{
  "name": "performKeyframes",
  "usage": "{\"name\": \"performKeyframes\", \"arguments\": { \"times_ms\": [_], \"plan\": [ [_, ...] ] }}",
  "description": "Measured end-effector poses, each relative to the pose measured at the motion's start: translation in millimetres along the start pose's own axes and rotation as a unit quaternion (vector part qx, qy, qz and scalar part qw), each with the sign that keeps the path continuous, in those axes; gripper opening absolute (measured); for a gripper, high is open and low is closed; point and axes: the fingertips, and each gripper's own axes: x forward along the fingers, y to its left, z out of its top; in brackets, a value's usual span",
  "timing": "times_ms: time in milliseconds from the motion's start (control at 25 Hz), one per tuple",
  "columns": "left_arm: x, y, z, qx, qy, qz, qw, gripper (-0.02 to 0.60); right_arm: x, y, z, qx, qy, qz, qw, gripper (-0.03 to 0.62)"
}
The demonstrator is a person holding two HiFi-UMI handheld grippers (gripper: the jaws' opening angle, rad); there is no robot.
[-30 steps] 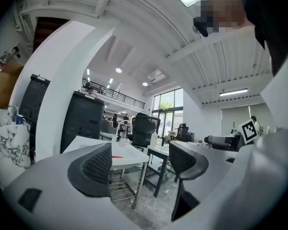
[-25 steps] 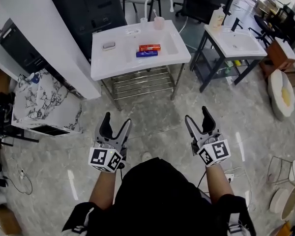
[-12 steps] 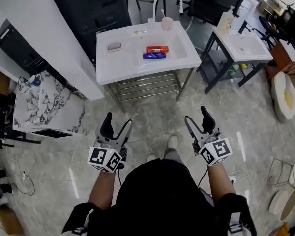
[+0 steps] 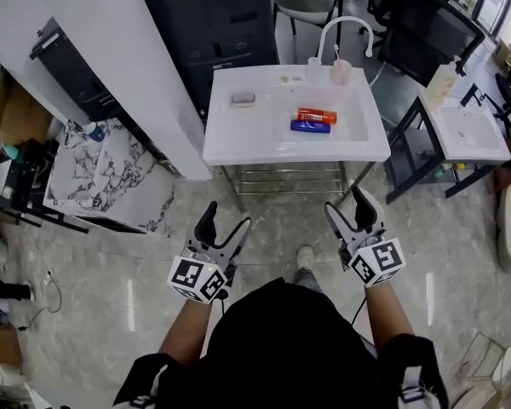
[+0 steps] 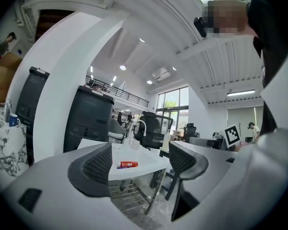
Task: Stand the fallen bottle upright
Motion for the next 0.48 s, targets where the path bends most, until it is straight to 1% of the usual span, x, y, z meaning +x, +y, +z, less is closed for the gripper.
{"name": "performKeyframes", "arguments": {
  "times_ms": [120, 240, 360, 480],
  "plan": [
    [25.9, 11.8, 11.1, 0.008, -0.007, 0.018, 0.9998, 0.368, 34.9, -21.8, 11.6, 0.009, -0.012, 0.02, 1.0, 0.318],
    [57.2, 19.2, 21.1, 0.014, -0.015, 0.027, 0.9994, 0.368, 61.4, -46.7, 22.5, 0.004, -0.021, 0.037, 0.999, 0.318],
    [86.9, 23.3, 22.5, 0.015, -0.013, 0.036, 0.9992, 0.368, 76.4, -76.9, 25.3, 0.007, -0.021, 0.039, 0.999, 0.318],
    [115.7, 24.5, 19.2, 0.011, -0.011, 0.043, 0.999, 0.368, 84.0, -110.8, 23.2, 0.012, -0.009, 0.033, 0.999, 0.318]
  ]
}}
